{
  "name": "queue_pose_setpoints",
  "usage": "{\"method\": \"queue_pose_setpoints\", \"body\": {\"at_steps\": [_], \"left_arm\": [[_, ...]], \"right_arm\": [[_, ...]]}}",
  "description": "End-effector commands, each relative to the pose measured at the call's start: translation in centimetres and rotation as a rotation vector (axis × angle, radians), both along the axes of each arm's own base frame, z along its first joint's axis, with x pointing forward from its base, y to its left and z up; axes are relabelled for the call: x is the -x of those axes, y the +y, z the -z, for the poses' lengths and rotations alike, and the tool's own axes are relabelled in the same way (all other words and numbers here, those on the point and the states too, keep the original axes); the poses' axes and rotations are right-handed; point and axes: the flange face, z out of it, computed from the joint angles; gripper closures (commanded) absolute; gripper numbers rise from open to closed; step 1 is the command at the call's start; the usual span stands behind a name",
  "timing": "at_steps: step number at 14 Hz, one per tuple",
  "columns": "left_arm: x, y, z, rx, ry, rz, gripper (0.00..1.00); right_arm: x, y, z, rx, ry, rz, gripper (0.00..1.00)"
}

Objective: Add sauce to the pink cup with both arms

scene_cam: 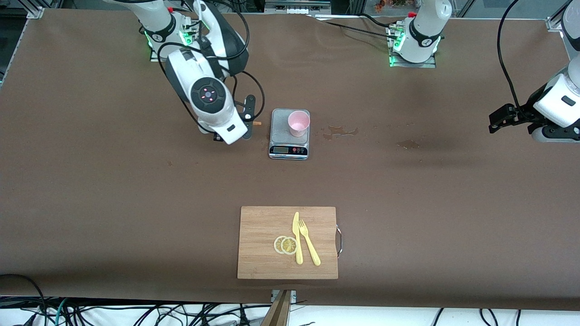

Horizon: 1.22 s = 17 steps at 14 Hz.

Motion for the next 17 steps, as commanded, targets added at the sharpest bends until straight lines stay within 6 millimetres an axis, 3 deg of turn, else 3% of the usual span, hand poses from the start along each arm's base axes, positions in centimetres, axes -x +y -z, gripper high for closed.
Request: {"method": "queue_pose_setpoints", "body": {"at_steps": [1, 7, 10, 14, 17], "left_arm": [[-0.2, -0.9, -0.2, 0.009, -0.008, 0.036, 0.00], [-1.1, -2.5, 1.1, 0.011, -0.015, 0.063, 0.00], [-0.8, -2.6, 1.8, 0.010, 0.009, 0.066, 0.00], [-0.7, -2.2, 1.1, 0.009, 0.006, 0.138, 0.00], [-0.9, -0.6, 1.5, 0.008, 0.009, 0.111, 0.00]], "right_arm": [[1.4, 3.3, -0.1, 0.071, 0.006, -0.034, 0.79], [3.7, 8.1, 2.7, 0.185, 0.029, -0.058, 0.78], [4.2, 8.9, 2.9, 0.188, 0.028, -0.068, 0.78], [4.1, 8.9, 2.8, 0.180, 0.026, -0.065, 0.74], [3.7, 8.7, 2.6, 0.172, 0.018, -0.058, 0.74]]}}
